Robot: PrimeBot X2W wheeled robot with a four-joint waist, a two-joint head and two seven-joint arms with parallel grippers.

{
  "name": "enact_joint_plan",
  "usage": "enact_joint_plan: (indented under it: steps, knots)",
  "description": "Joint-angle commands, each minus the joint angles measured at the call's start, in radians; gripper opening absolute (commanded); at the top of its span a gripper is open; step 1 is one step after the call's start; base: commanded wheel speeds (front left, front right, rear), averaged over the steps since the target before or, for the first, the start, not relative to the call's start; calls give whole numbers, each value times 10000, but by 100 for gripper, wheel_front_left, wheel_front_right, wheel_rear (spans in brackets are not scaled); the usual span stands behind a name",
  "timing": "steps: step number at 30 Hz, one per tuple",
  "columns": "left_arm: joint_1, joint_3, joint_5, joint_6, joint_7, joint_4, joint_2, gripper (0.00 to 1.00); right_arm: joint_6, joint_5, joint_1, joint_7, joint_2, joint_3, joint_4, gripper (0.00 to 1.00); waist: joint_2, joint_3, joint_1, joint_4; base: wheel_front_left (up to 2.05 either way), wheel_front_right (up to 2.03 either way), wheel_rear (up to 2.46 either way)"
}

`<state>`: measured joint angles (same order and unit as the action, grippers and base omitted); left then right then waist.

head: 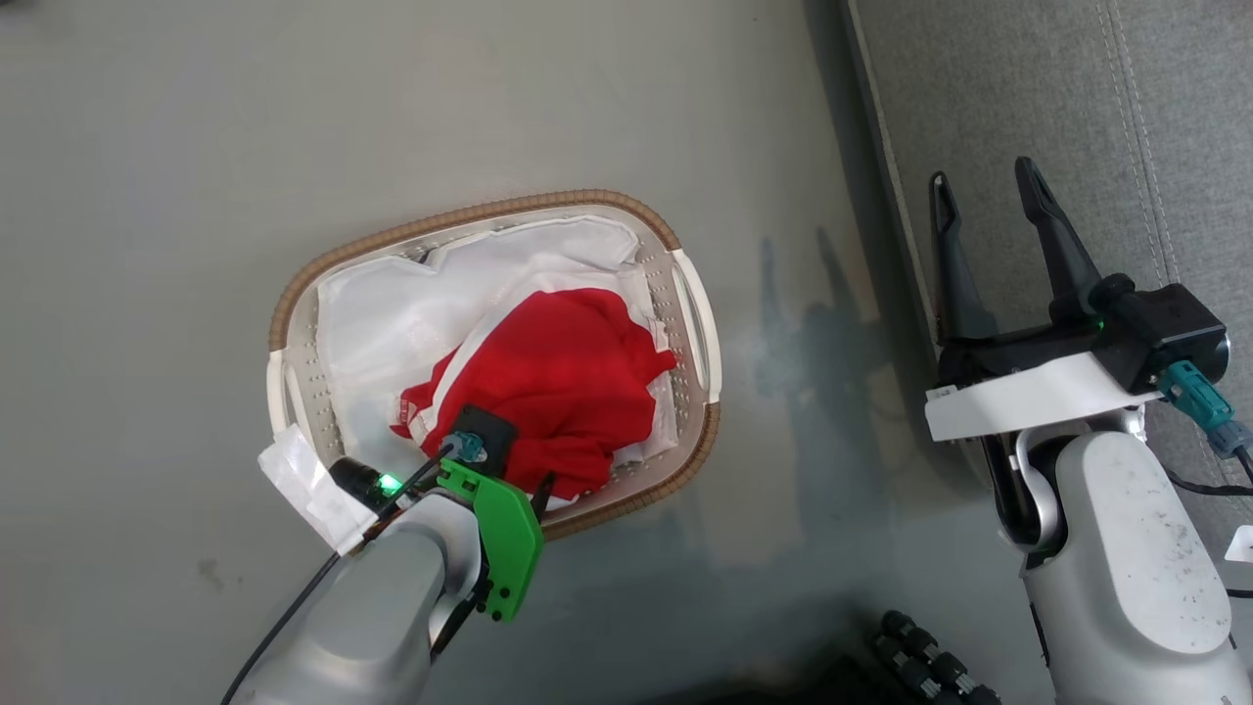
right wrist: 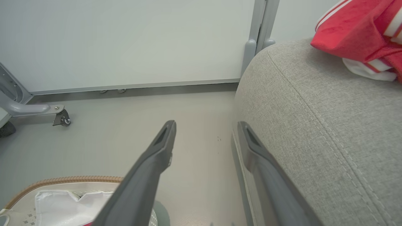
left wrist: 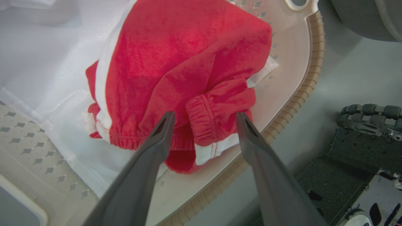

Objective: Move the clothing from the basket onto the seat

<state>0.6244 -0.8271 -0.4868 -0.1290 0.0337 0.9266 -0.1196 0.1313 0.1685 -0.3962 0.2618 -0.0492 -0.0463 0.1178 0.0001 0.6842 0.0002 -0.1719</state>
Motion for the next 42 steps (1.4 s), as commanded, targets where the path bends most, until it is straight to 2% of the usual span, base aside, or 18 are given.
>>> enact_joint_plan:
  steps: [1, 13, 14, 15, 17, 22, 28, 35, 42]
  knots:
    - [274, -74, -114, -22, 102, 98, -188, 100, -10, 85, -117, 49, -24, -37, -84, 100, -1, 455, -2, -370, 0, 0, 0]
    - [810, -675, -1255, -23, 624, 518, -498, 100, -10, 362, -354, 49, -24, -172, -173, 100, -1, 988, -2, -714, 0, 0, 0]
    - [828, -724, -1312, -23, 612, 518, -497, 93, -10, 377, -373, 49, -26, -169, -163, 100, -1, 1005, -2, -726, 0, 0, 0]
    - [862, -798, -1391, -23, 585, 508, -504, 45, -10, 401, -384, 49, -26, -164, -144, 100, -1, 1016, -2, -738, 0, 0, 0]
    - [915, -946, -1538, -23, 551, 502, -528, 0, -10, 430, -384, 49, -24, -145, -94, 100, -1, 1010, -2, -739, 0, 0, 0]
    - [933, -1298, -1753, -23, 255, 405, -573, 0, -10, 422, -378, 49, -24, -85, 40, 100, -1, 820, -2, -654, 0, 0, 0]
    - [1087, -1480, -1872, -23, -636, 346, -663, 0, -10, 276, -320, 49, -29, 20, 181, 100, -1, 207, -2, -402, 0, 0, 0]
    - [1250, -1517, -1786, -23, -1995, 287, -744, 0, -10, -139, 163, 49, -30, 244, 502, 100, -1, -1210, -2, 180, 0, 0, 0]
    - [1317, -1633, -1769, -23, -2658, -150, -887, 0, -10, -520, 826, 49, -32, 379, 978, 100, -1, -3071, -2, 769, 0, 0, 0]
